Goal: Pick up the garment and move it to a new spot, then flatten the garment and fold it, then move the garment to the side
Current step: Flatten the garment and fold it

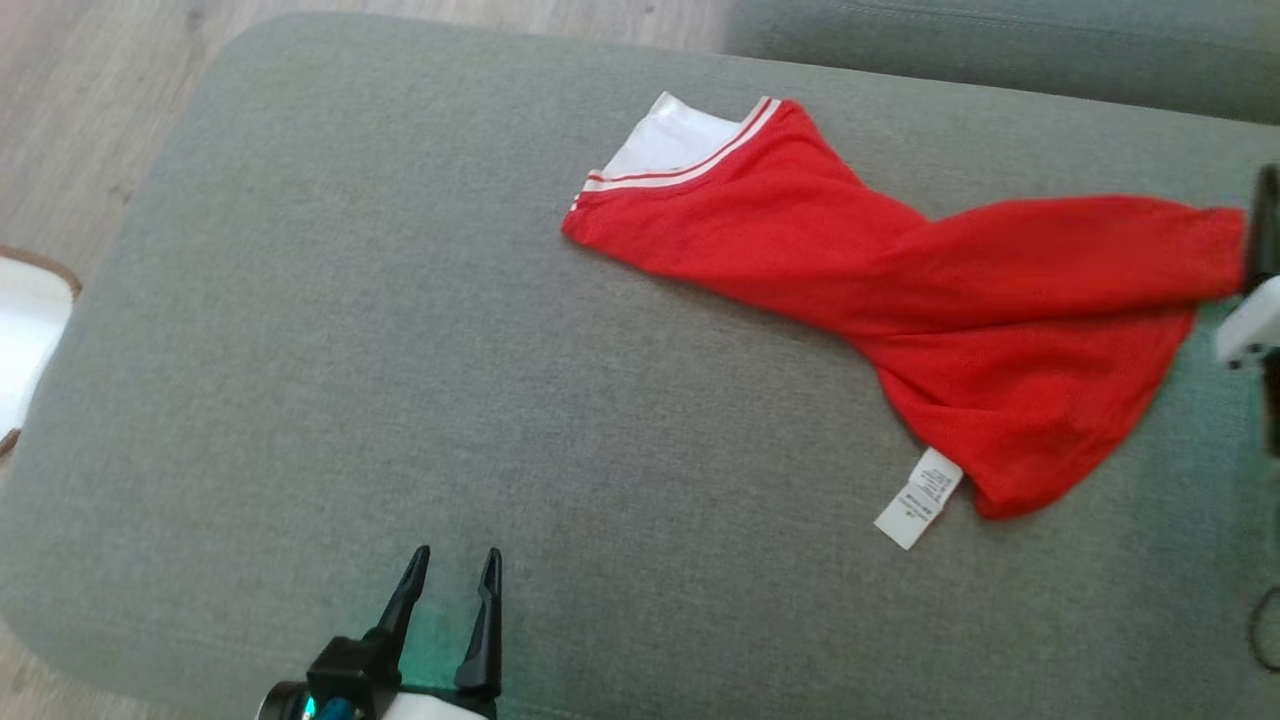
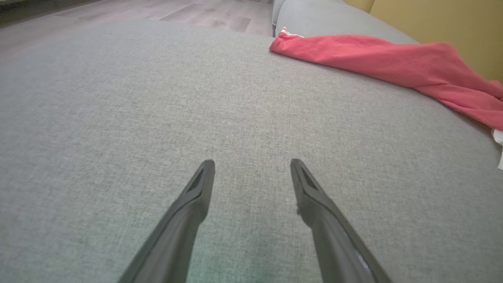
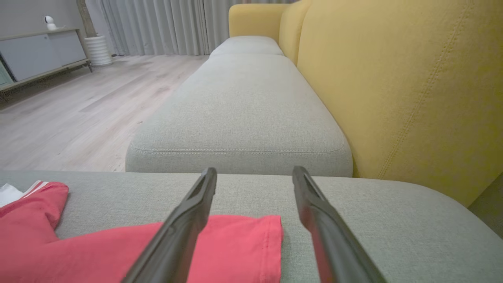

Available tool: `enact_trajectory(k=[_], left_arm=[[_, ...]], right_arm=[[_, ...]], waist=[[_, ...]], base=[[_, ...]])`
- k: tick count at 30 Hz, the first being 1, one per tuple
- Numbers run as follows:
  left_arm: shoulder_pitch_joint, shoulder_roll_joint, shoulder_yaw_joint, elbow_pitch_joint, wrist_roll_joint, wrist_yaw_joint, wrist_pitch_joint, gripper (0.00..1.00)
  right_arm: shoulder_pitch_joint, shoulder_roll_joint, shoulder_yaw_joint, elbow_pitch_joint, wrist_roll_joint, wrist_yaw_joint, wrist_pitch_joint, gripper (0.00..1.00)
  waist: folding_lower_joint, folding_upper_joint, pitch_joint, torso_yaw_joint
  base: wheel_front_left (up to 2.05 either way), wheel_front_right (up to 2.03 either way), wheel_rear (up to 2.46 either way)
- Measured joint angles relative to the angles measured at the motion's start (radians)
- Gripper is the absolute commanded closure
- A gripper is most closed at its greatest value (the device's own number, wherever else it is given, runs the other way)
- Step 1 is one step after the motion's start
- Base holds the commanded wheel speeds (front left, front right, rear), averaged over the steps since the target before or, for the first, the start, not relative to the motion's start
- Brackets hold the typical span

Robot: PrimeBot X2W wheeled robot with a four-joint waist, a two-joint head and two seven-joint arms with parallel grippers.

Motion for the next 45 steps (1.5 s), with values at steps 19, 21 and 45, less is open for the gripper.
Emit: enact_trajectory(k=[19,21,45], left_arm=[[0.01,0.0,0.017,0.008,0.0,0.001,0.0,0.0],[0.01,0.0,0.017,0.008,0.0,0.001,0.0,0.0],[0.027,0.0,0.018,0.011,0.0,0.001,0.0,0.0]], right_arm=[[0.45,0.123,0.532,-0.224,0.117,0.0,-0.093,0.0],[0.457,0.109,0.537,-0.263,0.107,0.0,-0.093,0.0],[0.459,0.235,0.278,-0.191,-0.284,0.0,-0.07,1.0]], waist=[[-0.0003,0.0,-0.082,-0.111],[-0.0003,0.0,-0.082,-0.114],[-0.0001,0.0,-0.067,-0.087]], base=[[0.0,0.0,0.0],[0.0,0.0,0.0],[0.0,0.0,0.0]])
